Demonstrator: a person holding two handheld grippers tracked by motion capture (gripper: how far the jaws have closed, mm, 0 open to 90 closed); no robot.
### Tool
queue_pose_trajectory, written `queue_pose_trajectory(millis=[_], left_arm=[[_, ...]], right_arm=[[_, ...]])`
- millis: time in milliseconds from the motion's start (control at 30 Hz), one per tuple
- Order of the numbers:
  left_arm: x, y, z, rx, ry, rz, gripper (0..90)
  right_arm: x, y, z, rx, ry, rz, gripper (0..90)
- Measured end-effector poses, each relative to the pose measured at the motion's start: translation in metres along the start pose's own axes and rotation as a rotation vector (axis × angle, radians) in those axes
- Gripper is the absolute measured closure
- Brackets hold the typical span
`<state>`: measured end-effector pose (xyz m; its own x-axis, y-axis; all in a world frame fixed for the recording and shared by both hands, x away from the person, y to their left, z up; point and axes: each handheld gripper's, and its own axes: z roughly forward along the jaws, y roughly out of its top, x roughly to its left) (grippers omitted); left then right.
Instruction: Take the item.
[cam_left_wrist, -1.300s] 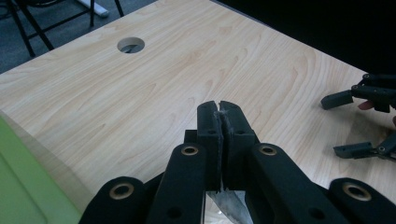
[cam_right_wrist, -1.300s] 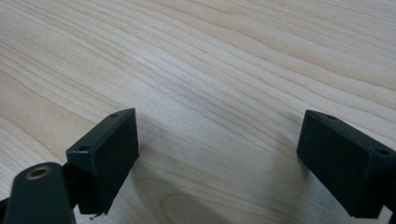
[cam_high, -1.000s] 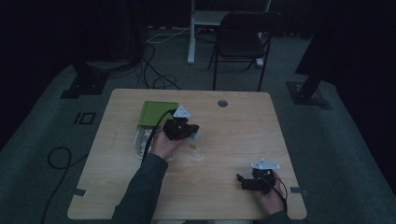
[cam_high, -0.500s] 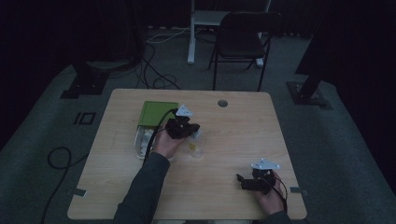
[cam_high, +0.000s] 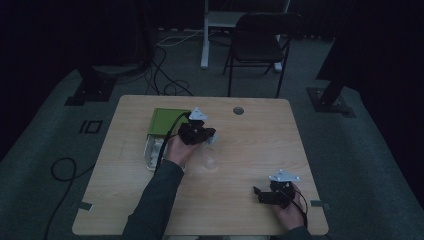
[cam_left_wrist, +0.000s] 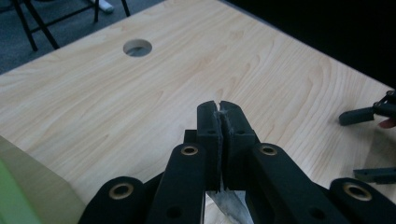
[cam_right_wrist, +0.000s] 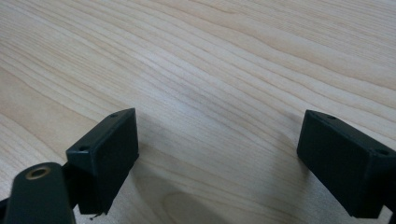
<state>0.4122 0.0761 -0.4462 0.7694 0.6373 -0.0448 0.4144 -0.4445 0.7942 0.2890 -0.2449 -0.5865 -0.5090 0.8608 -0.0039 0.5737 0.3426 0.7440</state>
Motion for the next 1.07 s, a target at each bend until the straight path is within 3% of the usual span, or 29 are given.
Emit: queue_pose_trajectory(millis=[333,467,667,1067], left_arm=[[-0.002,-0.008,0.008,0.019,-0.017,-0.007,86.1],[-0.002,-0.010,0.008,0.016,-0.019,-0.012,72.0],[0.001,-0.011,0.001,0.006,-0.007,-0.025,65.0],[0.004,-0.021,-0.020,-0.001,0.017,-0.023,62.7]], right_arm=[[0.000,0.000,0.000,0.000,0.001,-0.001,12.3],[0.000,0.000,0.000,0.000,0.001,-0.002,12.3],[0.000,0.000,0.000,0.000,0.001,-0.001,12.3],[0.000,0.000,0.000,0.000,0.001,-0.002,12.3]])
